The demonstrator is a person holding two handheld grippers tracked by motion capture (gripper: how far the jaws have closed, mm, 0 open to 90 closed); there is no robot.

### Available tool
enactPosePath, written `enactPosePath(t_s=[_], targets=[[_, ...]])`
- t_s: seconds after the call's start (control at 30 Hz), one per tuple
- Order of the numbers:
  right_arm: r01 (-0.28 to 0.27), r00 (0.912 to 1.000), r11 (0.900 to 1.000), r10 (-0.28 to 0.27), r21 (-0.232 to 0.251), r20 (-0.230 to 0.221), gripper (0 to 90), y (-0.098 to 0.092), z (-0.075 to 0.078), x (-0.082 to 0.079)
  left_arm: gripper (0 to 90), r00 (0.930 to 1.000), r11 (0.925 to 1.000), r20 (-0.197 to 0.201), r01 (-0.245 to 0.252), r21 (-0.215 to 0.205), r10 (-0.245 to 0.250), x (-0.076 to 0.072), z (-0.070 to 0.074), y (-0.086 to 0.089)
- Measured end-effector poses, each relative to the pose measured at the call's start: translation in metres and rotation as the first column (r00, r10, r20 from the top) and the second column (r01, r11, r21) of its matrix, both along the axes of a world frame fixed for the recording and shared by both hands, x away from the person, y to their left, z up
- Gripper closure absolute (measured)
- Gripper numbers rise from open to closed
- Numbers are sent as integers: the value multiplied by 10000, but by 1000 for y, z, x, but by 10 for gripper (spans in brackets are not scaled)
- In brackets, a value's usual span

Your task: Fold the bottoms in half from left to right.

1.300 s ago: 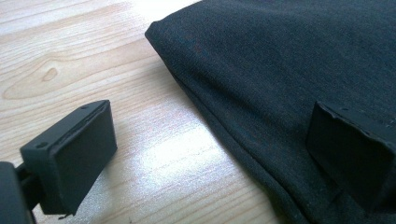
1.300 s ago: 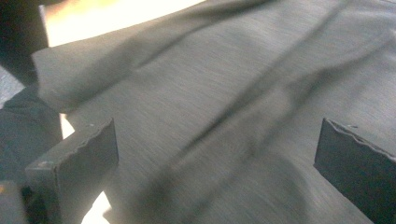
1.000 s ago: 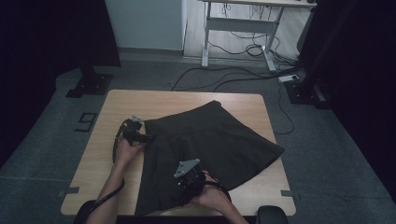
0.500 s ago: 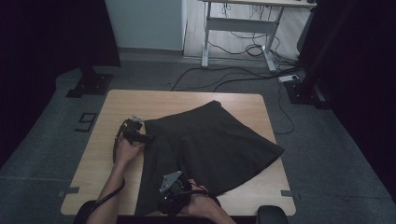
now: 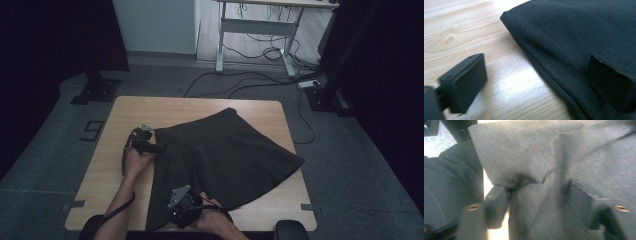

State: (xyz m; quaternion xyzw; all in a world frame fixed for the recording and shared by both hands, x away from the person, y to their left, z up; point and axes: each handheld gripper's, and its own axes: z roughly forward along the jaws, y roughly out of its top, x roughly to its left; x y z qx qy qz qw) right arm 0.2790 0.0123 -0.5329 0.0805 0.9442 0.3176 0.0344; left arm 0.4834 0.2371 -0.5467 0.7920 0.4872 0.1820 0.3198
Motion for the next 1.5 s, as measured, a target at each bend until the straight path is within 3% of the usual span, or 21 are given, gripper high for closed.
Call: enactPosePath(t_s=[0.03,0.1,0.13,0.17,0.2,0.23,0.3,0.33,0.4,0.7,0.9,1.2,1.3,1.43,1.5], targets=[[92,10000,10000,-92,-5,35,553,-1,2,2,165,9998,9999,142,117,-95,-116,-2,1,-2],[142,9999,9999,-142,8,53,598,-1,2,3,208,9996,9997,203,182,-147,-179,-3,1,-2],[277,9996,9996,-277,39,70,699,-2,2,6,314,9993,9995,263,254,-192,-249,-4,1,-4],[277,9996,9996,-277,39,70,699,-2,2,6,314,9990,9992,303,328,-243,-321,-5,1,-5],[435,9990,9990,-436,50,103,790,-3,2,8,422,9987,9989,348,370,-295,-359,-5,1,-6],[435,9990,9990,-436,50,103,790,-3,2,8,422,9984,9984,375,441,-360,-428,-6,2,-7],[449,9987,9990,-450,78,228,845,-4,2,10,571,9977,9968,373,588,-541,-569,-7,2,-10],[448,9989,9989,-450,153,158,856,-5,1,12,762,9977,9951,295,631,-765,-610,-7,2,-10],[450,9989,9988,-452,175,95,858,-6,1,13,804,9982,9932,156,586,-1004,-573,-7,2,-11],[174,9998,9997,-172,152,-130,858,4,2,11,830,9970,9942,157,762,-764,-752,-13,3,-4],[-309,9994,9995,310,58,-120,858,26,3,2,829,9970,9949,63,771,-644,-769,-24,5,14],[-1154,9931,9933,1156,94,-209,855,65,3,-14,829,9988,9975,-77,489,-518,-494,-47,7,56],[-1256,9918,9920,1259,124,-231,854,70,3,-16,830,9990,9987,-35,434,-276,-436,-54,8,63],[-1339,9908,9909,1341,157,-168,854,74,3,-19,835,9996,9987,31,278,-431,-277,-58,7,68],[-1333,9911,9910,1334,144,-34,857,72,3,-20,845,9995,9995,79,308,-91,-307,-58,9,65]])
